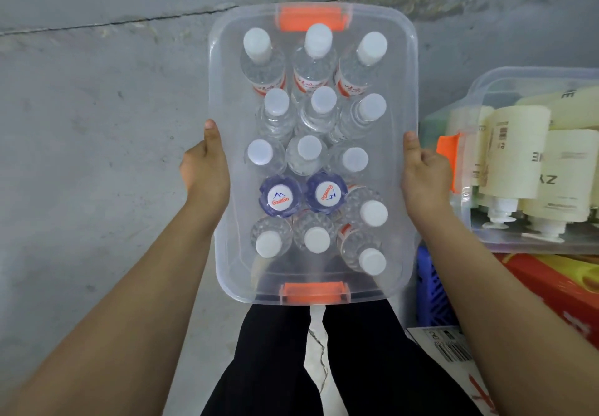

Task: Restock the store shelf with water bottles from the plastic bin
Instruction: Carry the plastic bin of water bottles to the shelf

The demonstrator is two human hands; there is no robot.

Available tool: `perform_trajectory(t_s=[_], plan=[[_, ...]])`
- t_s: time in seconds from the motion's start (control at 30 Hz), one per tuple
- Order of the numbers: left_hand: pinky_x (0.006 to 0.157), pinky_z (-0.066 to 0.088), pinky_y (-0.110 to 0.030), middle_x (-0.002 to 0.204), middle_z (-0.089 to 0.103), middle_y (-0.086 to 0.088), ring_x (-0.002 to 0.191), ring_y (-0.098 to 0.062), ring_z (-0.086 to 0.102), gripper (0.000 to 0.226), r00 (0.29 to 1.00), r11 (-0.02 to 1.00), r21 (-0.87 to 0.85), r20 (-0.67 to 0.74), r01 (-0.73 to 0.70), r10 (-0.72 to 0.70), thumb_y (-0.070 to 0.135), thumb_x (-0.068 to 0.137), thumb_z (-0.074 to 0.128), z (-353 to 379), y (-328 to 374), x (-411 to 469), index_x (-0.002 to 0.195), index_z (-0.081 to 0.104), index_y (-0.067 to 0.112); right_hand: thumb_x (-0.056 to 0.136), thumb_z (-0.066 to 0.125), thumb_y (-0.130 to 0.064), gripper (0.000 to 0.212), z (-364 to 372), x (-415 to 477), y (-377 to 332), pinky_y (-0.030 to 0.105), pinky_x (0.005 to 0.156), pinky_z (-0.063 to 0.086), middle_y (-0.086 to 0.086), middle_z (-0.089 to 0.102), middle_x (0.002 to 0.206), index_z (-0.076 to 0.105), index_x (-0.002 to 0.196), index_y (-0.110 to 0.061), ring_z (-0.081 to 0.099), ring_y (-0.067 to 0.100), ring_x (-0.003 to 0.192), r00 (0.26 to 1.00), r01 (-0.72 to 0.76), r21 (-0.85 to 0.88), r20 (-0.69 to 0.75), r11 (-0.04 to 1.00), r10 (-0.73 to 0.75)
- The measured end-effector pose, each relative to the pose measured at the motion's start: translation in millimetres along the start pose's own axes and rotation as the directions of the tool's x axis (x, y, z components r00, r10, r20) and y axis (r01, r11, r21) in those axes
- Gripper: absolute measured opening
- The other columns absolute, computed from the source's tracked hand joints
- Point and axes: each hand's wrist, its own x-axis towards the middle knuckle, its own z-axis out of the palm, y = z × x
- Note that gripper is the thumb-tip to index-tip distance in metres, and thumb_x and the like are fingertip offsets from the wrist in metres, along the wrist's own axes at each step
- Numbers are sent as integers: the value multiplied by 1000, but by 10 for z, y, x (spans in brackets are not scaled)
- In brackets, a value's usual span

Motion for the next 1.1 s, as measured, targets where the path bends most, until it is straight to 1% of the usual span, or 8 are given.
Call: perform_trajectory(t_s=[0.1,0.3,0.47,0.53,0.67,0.93,1.0,1.1], plan=[[61,31,-34,55,28,-2,62,-22,32,56,1000,1000,-27,1,5,-5,59,90,31,-212,41,-99,55,20,17,95,42,-47,56,-122,-203,-118,31,53,28,3,31,54,28,53,-12,27,18,54,1000,7,-33,4,999,-7],[60,27,-33,55,25,-1,59,-20,28,56,1000,1000,8,-7,5,-5,57,91,32,-833,388,-455,54,18,17,95,41,-47,56,-492,-696,-642,18,45,28,2,31,54,27,53,-12,28,16,52,999,0,-60,35,998,2],[58,26,-31,56,26,-1,54,-19,25,56,1000,995,97,-20,20,-18,55,93,31,-1459,803,-836,56,20,15,95,41,-49,56,-905,-1169,-1212,30,52,29,5,38,57,34,55,-10,32,15,54,998,0,-40,68,999,3],[60,29,-31,56,29,-3,55,-21,28,58,999,991,130,-31,24,-20,56,94,30,-1735,990,-991,55,22,13,95,41,-49,54,-1089,-1382,-1485,29,53,30,6,40,59,38,59,-8,34,15,55,996,5,-32,89,999,-2],[63,33,-33,56,33,-4,65,-23,37,58,1000,994,107,-13,21,-20,57,92,31,-2290,1413,-1283,55,25,13,96,39,-46,56,-1516,-1788,-2060,25,50,28,2,36,54,31,53,-11,32,12,52,996,27,-53,86,998,-22],[68,32,-31,57,34,-3,71,-25,38,58,991,983,126,10,-131,131,49,97,28,-3190,2370,-1770,54,27,10,96,39,-47,58,-2204,-2374,-2972,28,47,25,2,35,52,29,51,-12,33,14,50,997,74,-36,21,997,-73],[69,33,-31,58,36,-3,73,-25,40,58,990,981,134,7,-139,139,50,97,26,-3317,2612,-1833,54,29,10,96,41,-47,58,-2326,-2402,-3174,33,50,25,2,34,52,29,51,-12,32,14,50,996,83,-6,10,997,-83],[66,31,-31,57,34,-3,68,-25,37,58,985,976,135,9,-173,173,50,97,25,-3392,2894,-1807,54,27,11,96,41,-46,57,-2432,-2296,-3399,31,56,24,2,31,52,26,52,-12,30,20,54,995,96,1,3,995,-96]])
